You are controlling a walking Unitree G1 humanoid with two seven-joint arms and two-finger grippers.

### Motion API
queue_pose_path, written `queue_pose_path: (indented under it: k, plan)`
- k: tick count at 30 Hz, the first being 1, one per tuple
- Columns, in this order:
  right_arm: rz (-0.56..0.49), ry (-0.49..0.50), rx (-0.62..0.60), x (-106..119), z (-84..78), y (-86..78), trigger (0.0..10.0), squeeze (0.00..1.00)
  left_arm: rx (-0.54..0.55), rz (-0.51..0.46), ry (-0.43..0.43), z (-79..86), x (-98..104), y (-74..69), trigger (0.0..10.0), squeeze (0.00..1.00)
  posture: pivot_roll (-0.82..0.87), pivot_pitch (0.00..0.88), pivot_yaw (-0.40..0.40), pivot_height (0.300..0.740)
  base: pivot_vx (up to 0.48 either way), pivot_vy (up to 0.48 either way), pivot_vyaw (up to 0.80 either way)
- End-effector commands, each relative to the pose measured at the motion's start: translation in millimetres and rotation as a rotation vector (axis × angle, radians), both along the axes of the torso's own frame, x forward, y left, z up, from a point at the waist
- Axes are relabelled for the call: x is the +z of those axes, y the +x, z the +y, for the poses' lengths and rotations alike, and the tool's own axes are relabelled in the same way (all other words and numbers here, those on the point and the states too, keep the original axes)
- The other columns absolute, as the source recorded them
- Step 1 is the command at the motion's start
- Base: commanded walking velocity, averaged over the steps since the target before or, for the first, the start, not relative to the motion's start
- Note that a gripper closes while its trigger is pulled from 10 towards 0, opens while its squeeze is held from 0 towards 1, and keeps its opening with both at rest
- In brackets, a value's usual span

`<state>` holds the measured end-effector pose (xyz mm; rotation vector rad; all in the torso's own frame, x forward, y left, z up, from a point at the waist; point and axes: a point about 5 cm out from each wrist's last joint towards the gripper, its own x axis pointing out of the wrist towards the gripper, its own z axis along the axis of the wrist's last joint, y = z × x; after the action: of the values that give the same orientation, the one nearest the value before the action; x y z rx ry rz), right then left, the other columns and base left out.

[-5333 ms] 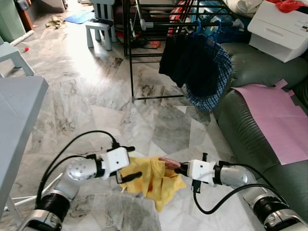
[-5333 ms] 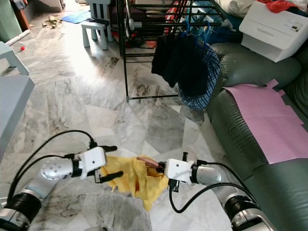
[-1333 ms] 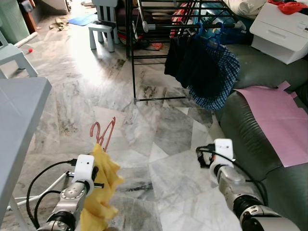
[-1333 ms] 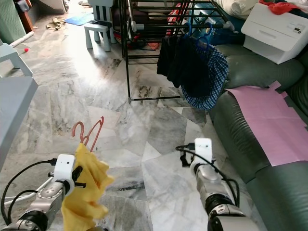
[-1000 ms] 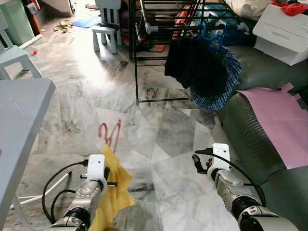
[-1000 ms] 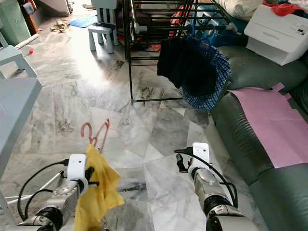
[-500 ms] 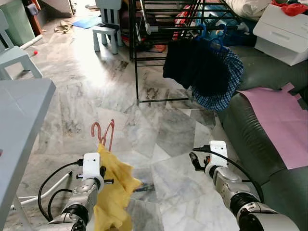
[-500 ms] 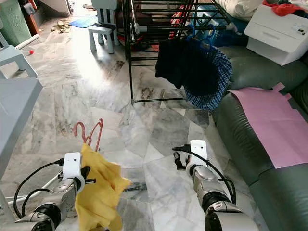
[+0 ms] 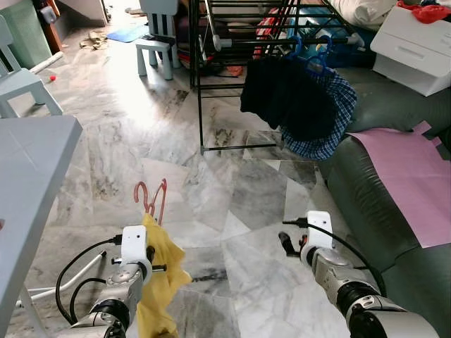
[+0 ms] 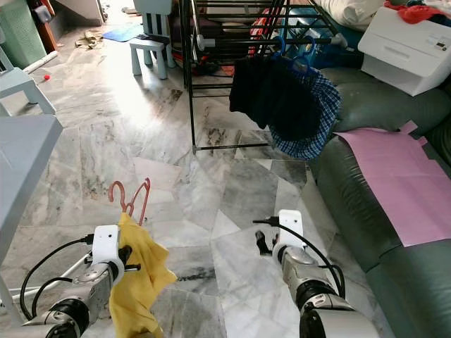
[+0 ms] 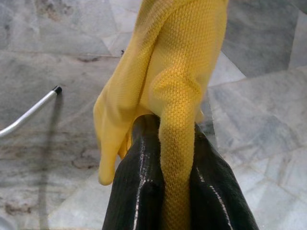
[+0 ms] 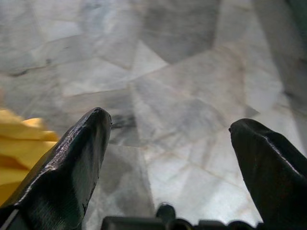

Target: Hang hanger

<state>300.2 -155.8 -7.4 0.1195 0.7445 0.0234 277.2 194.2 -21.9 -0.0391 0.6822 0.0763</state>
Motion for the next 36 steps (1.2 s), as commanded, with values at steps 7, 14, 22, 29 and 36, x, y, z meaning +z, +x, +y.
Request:
queue_pose_path:
  k: [7, 14, 22, 29, 36]
  plan:
    - [-0.014, -0.023, -0.052, -7.1, -15.4, -9.5, 10.0, 0.00, -0.020, -0.019, 0.073, 10.6, 2.6, -0.4, 10.0, 0.00, 0.06, 0.027, -0.013, 0.740, 0.000, 0.000, 0.00]
    - [0.026, -0.137, -0.017, -22.3, -47.9, -33.6, 10.0, 0.00, 0.005, 0.057, 0.098, 24.2, -16.0, -27.5, 10.0, 0.00, 0.05, 0.035, -0.011, 0.740, 0.000, 0.000, 0.00]
    - [0.203, -0.189, 0.038, -58.7, -66.2, -93.3, 10.0, 0.00, 0.009, 0.129, 0.123, 34.0, -29.8, -50.7, 10.0, 0.00, 0.03, 0.034, -0.023, 0.740, 0.000, 0.000, 0.00]
    - [0.213, -0.182, 0.041, -63.9, -66.4, -103.4, 10.0, 0.00, -0.004, 0.151, 0.151, 39.5, -31.1, -54.6, 10.0, 0.00, 0.05, 0.041, -0.017, 0.740, 0.000, 0.000, 0.00]
    - [0.202, -0.194, 0.059, -60.8, -62.0, -95.5, 10.0, 0.00, 0.005, 0.143, 0.154, 40.0, -27.8, -49.5, 10.0, 0.00, 0.06, 0.020, -0.016, 0.740, 0.000, 0.000, 0.00]
